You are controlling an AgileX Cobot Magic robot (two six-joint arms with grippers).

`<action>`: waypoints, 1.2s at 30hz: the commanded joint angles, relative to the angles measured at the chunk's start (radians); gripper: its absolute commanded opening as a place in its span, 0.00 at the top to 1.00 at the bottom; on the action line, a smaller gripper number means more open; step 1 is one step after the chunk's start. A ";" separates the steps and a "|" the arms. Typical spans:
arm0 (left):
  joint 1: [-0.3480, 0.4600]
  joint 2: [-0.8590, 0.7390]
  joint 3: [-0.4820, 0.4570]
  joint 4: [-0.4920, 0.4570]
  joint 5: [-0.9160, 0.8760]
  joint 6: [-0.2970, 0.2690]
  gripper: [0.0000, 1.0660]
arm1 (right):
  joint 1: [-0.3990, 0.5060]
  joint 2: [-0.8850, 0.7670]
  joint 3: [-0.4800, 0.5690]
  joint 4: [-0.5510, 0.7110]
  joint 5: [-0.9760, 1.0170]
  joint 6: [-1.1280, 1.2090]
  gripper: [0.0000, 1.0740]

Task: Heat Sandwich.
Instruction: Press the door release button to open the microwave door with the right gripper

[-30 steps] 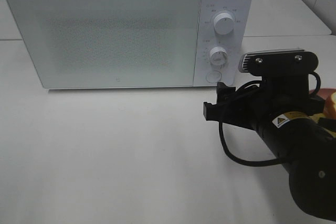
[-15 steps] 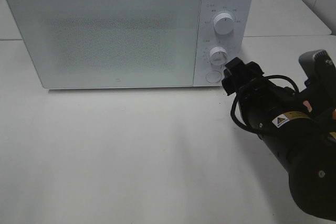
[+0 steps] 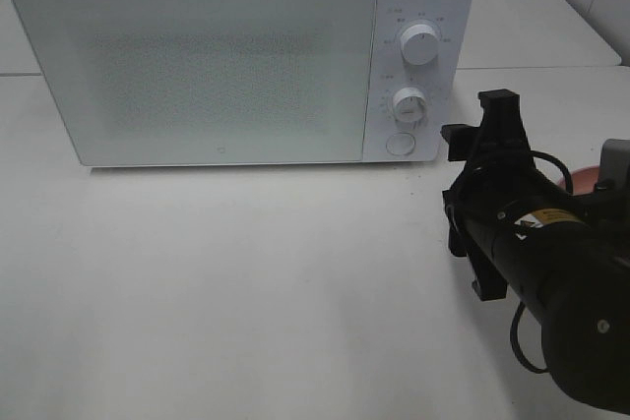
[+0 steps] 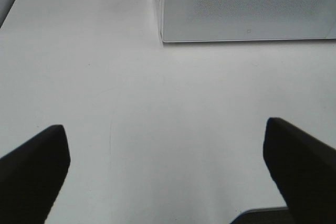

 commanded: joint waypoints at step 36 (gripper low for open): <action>0.003 -0.005 0.002 0.001 -0.003 -0.005 0.10 | -0.197 0.174 -0.155 -0.202 0.167 0.075 1.00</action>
